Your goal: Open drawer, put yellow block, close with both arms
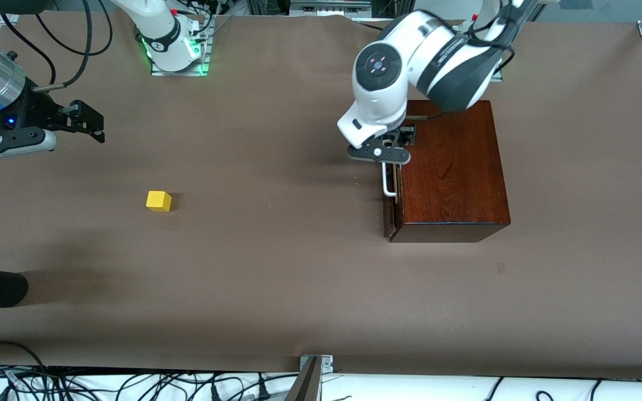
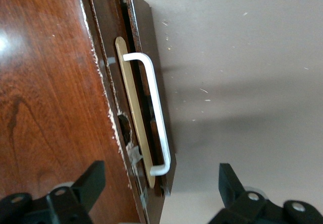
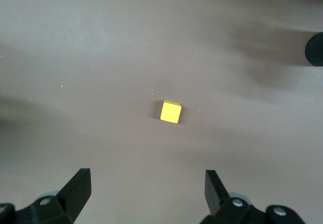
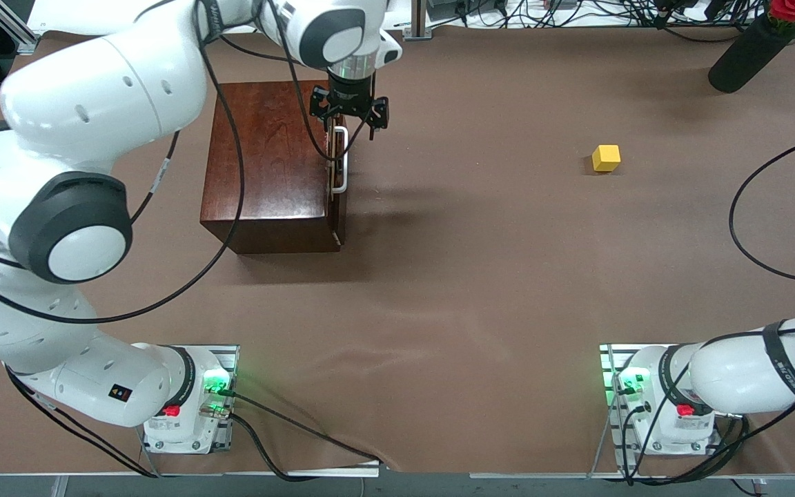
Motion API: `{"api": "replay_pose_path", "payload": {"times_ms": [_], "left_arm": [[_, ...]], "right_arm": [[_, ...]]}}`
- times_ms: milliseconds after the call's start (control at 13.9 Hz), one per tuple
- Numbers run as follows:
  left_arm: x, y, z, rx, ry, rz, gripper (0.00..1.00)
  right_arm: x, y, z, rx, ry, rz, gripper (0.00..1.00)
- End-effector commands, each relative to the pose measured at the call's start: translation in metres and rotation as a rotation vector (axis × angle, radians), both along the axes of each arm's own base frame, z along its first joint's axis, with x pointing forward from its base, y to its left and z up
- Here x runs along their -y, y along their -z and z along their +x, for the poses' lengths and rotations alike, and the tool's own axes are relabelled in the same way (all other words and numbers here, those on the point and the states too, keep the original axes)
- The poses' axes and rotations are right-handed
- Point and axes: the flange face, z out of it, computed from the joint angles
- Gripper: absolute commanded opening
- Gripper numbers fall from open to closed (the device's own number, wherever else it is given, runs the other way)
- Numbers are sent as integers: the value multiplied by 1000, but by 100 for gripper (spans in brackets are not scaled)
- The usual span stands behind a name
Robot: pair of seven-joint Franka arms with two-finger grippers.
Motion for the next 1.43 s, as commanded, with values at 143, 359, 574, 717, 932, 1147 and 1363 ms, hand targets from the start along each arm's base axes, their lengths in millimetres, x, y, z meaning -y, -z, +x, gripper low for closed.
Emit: {"api": "replay_pose_path", "payload": {"times_ms": [143, 359, 574, 717, 932, 1147, 1363], "left_arm": [[26, 41, -2, 72, -37, 96, 100], [34, 70, -6, 117, -32, 155, 100], [39, 88, -9, 135, -36, 187, 100], [35, 102, -11, 152, -18, 216, 100], [37, 115, -15, 171, -38, 198, 100], [42, 129, -15, 184, -69, 174, 100], [48, 139, -16, 202, -61, 118, 100]], "right_arm": [[-1, -7, 0, 5, 7, 32, 100], [0, -7, 0, 4, 7, 32, 100], [2, -7, 0, 4, 10, 30, 100], [0, -7, 0, 4, 7, 32, 100], [0, -8, -1, 6, 7, 32, 100], [1, -8, -1, 7, 9, 32, 100], [0, -8, -1, 7, 7, 32, 100]]}}
